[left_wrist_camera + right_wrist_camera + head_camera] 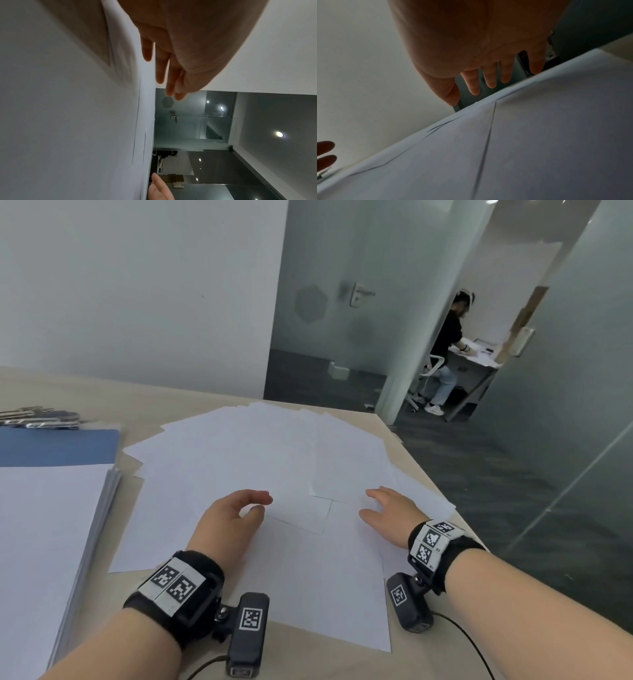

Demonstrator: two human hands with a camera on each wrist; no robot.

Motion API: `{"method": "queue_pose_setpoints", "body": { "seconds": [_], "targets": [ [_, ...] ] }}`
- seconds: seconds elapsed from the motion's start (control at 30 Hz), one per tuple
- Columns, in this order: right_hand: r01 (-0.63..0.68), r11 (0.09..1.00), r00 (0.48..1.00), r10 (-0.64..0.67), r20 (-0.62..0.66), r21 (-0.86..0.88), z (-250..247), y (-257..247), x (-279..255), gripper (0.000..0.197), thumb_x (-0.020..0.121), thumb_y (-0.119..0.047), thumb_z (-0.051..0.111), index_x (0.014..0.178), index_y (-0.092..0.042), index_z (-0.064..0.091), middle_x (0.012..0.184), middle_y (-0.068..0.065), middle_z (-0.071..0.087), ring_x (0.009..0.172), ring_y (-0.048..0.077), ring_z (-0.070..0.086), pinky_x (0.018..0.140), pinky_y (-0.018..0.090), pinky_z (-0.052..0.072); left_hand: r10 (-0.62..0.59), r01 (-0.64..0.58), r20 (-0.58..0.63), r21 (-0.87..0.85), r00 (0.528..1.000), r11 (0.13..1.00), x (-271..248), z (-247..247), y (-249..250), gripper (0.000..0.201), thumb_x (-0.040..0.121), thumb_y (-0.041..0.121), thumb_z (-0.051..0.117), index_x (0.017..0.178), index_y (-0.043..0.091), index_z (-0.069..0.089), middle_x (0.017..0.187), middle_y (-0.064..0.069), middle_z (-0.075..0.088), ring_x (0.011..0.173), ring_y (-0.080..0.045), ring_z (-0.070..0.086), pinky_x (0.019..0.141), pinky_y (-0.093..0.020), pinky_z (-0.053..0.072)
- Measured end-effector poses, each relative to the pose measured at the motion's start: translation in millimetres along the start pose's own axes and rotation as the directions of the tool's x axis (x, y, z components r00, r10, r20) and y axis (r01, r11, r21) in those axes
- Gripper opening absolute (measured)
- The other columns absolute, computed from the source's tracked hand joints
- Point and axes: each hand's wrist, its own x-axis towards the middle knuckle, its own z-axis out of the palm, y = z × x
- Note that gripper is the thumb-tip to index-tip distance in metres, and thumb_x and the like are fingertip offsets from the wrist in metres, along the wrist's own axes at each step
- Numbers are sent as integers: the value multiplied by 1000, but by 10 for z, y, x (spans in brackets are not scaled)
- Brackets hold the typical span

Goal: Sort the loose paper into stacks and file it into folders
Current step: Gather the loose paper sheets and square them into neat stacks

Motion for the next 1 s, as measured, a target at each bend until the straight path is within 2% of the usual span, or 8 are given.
{"method": "queue_pose_setpoints", "body": {
  "seconds": [0.1, 0.2, 0.37, 0.57, 0.7, 0.8, 0.9, 1.0],
  "targets": [
    [32, 989, 996, -20, 85, -143, 7, -106, 130, 74, 96, -59, 44, 160, -32, 18, 169, -6, 3, 156, 18, 2, 126, 43, 10, -14, -6, 131, 148, 991, 989, 80, 7, -101, 26, 98, 22, 54, 108, 43, 66, 145, 22, 52, 127, 1, 51, 103, -20, 38],
    [120, 963, 981, -77, 181, -242, 68, -267, 125, 81, 94, -65, 44, 161, -33, 13, 170, -7, 1, 156, 19, 1, 126, 44, 8, -27, -53, 206, 370, 978, 927, 107, 4, -89, 35, 100, 30, 50, 132, 42, 57, 161, 16, 31, 153, -7, 15, 125, -40, 8],
    [221, 931, 961, -158, 227, -289, 158, -495, -13, 85, 90, -73, 44, 160, -37, 12, 169, -10, 2, 156, 18, 2, 126, 45, 12, -109, -9, 210, 494, 971, 869, 124, -65, -19, 48, 99, 42, 45, 146, 44, 43, 166, 16, 19, 155, -8, 3, 123, -39, 1],
    [333, 933, 931, -302, 206, -137, 162, -561, -125, 58, 94, -59, 55, 148, -41, 45, 162, -19, 25, 151, 6, 19, 123, 29, 17, -123, -3, 218, 502, 968, 865, 106, -74, 9, 51, 97, 46, 46, 147, 45, 41, 168, 13, 13, 156, -10, -3, 123, -39, -2],
    [386, 922, 895, -376, 240, 4, 99, -546, -178, 29, 95, -47, 61, 120, -36, 70, 142, -26, 50, 132, -7, 43, 117, 24, 29, -125, -20, 244, 517, 962, 856, 101, -85, 1, 56, 94, 49, 51, 148, 47, 38, 169, 12, 9, 156, -10, -6, 123, -38, -3],
    [307, 941, 934, -326, 145, 140, -19, -490, -100, 22, 96, -42, 63, 107, -28, 75, 116, -20, 70, 113, -4, 60, 109, 26, 42, -127, -30, 260, 526, 957, 850, 94, -84, -8, 58, 91, 47, 55, 147, 49, 39, 169, 12, 9, 155, -10, -7, 123, -38, -5],
    [216, 976, 976, -217, 26, 29, -122, -403, 96, 32, 96, -46, 59, 124, -32, 65, 137, -13, 58, 131, 9, 52, 111, 28, 37, -124, -47, 277, 541, 953, 840, 93, -79, -14, 58, 88, 46, 57, 143, 52, 41, 168, 13, 8, 155, -10, -7, 123, -38, -6],
    [56, 993, 993, -45, 107, -100, -131, -347, 312, 66, 93, -61, 55, 150, -29, 41, 157, -3, 38, 143, 18, 40, 115, 32, 32, -119, -55, 289, 530, 950, 846, 87, -83, -25, 59, 85, 48, 60, 141, 54, 42, 168, 14, 8, 155, -8, -8, 123, -38, -8]
  ]
}}
